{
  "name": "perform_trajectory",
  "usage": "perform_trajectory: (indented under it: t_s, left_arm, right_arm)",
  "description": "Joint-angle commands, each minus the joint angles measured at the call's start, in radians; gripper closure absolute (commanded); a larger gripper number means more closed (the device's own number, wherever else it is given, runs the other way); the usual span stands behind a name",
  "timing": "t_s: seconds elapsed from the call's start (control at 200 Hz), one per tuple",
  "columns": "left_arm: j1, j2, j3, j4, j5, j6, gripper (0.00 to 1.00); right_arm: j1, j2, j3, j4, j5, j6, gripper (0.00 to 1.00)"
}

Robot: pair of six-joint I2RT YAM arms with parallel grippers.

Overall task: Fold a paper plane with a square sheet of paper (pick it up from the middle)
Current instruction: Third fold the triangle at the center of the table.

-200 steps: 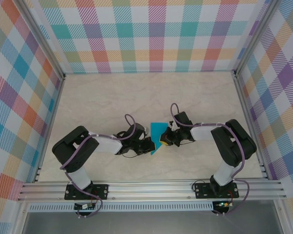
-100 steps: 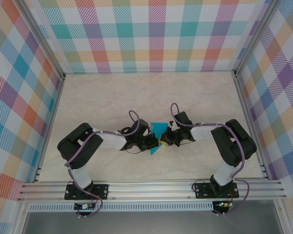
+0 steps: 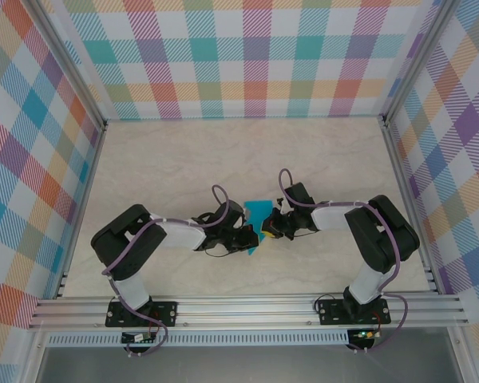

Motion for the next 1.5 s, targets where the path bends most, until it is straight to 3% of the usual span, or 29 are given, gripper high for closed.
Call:
perform_trajectory:
  t_s: [0.0, 0.535, 0.81, 0.9, 1.06, 1.195, 1.495]
  left_arm:
    - [-0.019, -0.039, -0.018, -0.103, 0.019, 0.040, 1.00]
    - [-0.030, -0.101, -0.149, -0.020, 0.024, -0.029, 0.94]
    - [-0.031, -0.109, -0.138, 0.018, 0.054, -0.029, 0.93]
    - [-0.030, -0.170, -0.114, -0.030, 0.010, -0.014, 0.92]
    - [-0.015, -0.294, -0.056, -0.192, -0.111, 0.044, 0.88]
    - [0.020, -0.307, -0.011, -0.271, -0.163, 0.081, 0.85]
    - [0.038, -0.130, 0.134, -0.317, -0.199, 0.121, 0.92]
  right_arm:
    - [0.011, 0.033, -0.025, -0.067, 0.057, 0.010, 1.00]
    - [0.010, 0.026, -0.025, -0.066, 0.054, 0.011, 1.00]
    - [0.010, -0.013, -0.011, -0.066, 0.026, 0.014, 1.00]
    - [0.010, -0.064, 0.009, -0.093, 0.022, 0.000, 1.00]
    - [-0.022, -0.193, 0.051, -0.211, 0.068, -0.053, 0.76]
    - [-0.092, -0.238, 0.035, -0.263, 0.075, -0.089, 0.63]
    - [-0.126, -0.126, 0.041, -0.177, -0.046, -0.115, 0.55]
